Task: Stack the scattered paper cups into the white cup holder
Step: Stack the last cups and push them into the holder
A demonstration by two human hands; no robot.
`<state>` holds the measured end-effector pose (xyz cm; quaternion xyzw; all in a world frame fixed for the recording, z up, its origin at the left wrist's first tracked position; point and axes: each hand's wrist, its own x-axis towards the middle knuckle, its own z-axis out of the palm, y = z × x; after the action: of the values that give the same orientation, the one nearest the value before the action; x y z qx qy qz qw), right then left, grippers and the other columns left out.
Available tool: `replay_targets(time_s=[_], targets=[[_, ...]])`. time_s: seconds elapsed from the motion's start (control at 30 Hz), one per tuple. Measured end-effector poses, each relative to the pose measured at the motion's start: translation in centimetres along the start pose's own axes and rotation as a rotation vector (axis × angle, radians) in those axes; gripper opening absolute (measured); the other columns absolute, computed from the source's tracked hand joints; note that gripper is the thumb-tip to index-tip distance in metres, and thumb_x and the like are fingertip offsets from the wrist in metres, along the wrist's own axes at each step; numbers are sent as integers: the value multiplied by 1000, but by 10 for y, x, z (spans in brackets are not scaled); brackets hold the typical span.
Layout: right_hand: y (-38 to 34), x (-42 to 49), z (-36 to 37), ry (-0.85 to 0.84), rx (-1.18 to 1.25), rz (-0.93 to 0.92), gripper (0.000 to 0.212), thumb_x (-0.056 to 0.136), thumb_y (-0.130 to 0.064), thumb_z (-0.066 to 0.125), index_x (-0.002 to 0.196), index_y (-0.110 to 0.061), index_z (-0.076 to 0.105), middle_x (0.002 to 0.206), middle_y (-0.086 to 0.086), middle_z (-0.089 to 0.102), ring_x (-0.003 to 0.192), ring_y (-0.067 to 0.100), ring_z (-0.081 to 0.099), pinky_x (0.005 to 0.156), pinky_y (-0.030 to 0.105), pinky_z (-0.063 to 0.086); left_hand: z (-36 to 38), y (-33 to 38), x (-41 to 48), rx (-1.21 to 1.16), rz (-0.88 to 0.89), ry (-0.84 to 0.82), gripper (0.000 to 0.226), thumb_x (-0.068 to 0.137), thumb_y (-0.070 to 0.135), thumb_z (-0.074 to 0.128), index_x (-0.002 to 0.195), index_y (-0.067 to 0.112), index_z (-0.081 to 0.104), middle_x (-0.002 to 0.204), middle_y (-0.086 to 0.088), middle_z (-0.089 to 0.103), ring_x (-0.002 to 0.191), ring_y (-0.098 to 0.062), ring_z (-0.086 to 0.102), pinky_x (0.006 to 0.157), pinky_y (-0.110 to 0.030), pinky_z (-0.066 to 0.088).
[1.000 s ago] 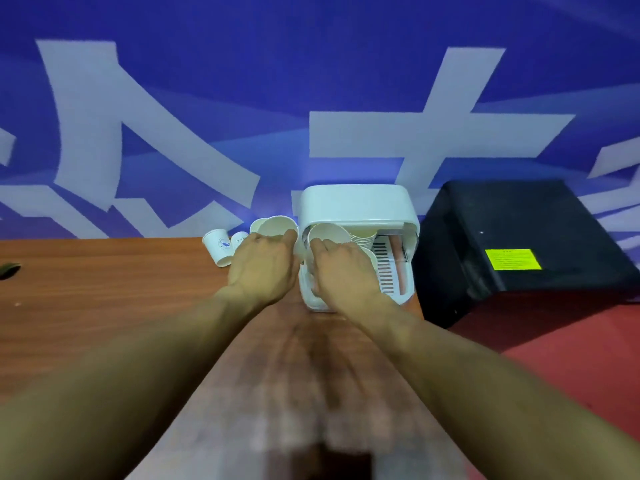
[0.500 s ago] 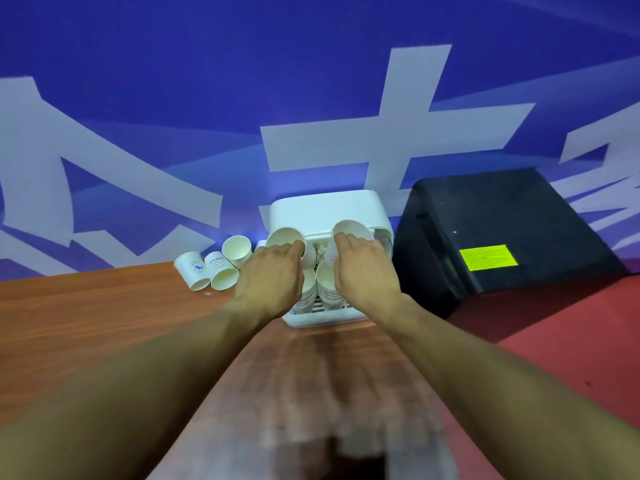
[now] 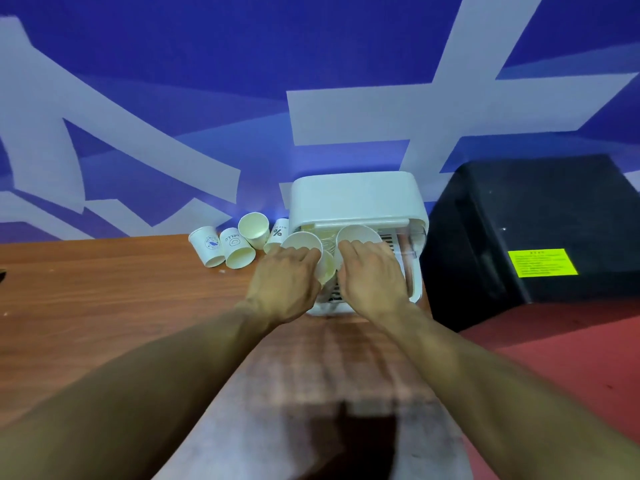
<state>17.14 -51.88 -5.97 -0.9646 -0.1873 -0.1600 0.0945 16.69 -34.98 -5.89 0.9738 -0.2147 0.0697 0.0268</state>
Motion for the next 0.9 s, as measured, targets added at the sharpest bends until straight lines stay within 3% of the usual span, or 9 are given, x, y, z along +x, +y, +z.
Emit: replay_targets(time_s=[0.07, 0.17, 0.23, 0.37, 0.5, 0.63, 0.73, 0.9], targets=[[2, -2, 4, 20, -19, 23, 18, 72, -18, 43, 80, -12, 58, 62, 3, 55, 57, 27, 51, 65, 36, 42, 7, -1, 1, -15, 24, -6, 10, 72, 27, 38, 77, 22, 30, 67, -4, 55, 59, -32, 49, 59, -36, 33], [8, -6, 11, -27, -42, 58, 11, 72, -19, 54, 80, -13, 58, 65, 3, 56, 61, 27, 52, 68, 37, 42, 14, 1, 6, -21, 48, -41, 13, 73, 25, 43, 78, 23, 31, 69, -4, 55, 61, -32, 51, 59, -35, 30], [13, -10, 15, -83, -74, 61, 13, 74, -22, 48, 79, -15, 58, 66, 2, 56, 62, 26, 53, 70, 37, 40, 20, 1, 8, -19, 53, -61, 16, 75, 25, 47, 79, 22, 31, 71, -4, 55, 63, -31, 51, 60, -35, 26], [21, -22, 34, -167, -50, 22, 18, 82, -23, 41, 82, -14, 55, 68, 3, 56, 64, 27, 53, 70, 38, 41, 35, 3, 9, -72, 114, -126, 11, 90, 29, 39, 85, 22, 34, 78, -3, 56, 71, -30, 53, 67, -36, 26], [22, -27, 55, -273, -87, -66, 24, 87, -36, 54, 88, -12, 56, 77, 4, 58, 73, 25, 54, 76, 38, 40, 55, 1, 4, -21, 133, -232, 41, 96, 47, 21, 99, 15, 47, 88, -4, 60, 82, -27, 56, 83, -39, 38], [16, -19, 62, -319, -60, -24, 25, 67, -26, 60, 86, -11, 55, 77, 6, 58, 74, 27, 53, 76, 39, 39, 62, 4, 8, 19, 198, -278, 34, 84, 43, 35, 99, 14, 45, 90, -5, 57, 82, -27, 55, 82, -39, 34], [16, -17, 68, -307, -54, -12, 25, 63, -22, 56, 85, -11, 55, 76, 6, 59, 73, 27, 54, 75, 38, 37, 64, 3, 14, 4, 202, -282, 30, 78, 37, 53, 96, 14, 45, 86, -6, 57, 77, -28, 55, 77, -39, 34], [17, -19, 73, -274, -65, -13, 24, 63, -21, 57, 85, -12, 55, 76, 5, 58, 73, 27, 53, 75, 37, 34, 60, 1, 15, 17, 225, -327, 34, 74, 33, 52, 100, 12, 44, 90, -7, 57, 81, -29, 55, 79, -38, 32]])
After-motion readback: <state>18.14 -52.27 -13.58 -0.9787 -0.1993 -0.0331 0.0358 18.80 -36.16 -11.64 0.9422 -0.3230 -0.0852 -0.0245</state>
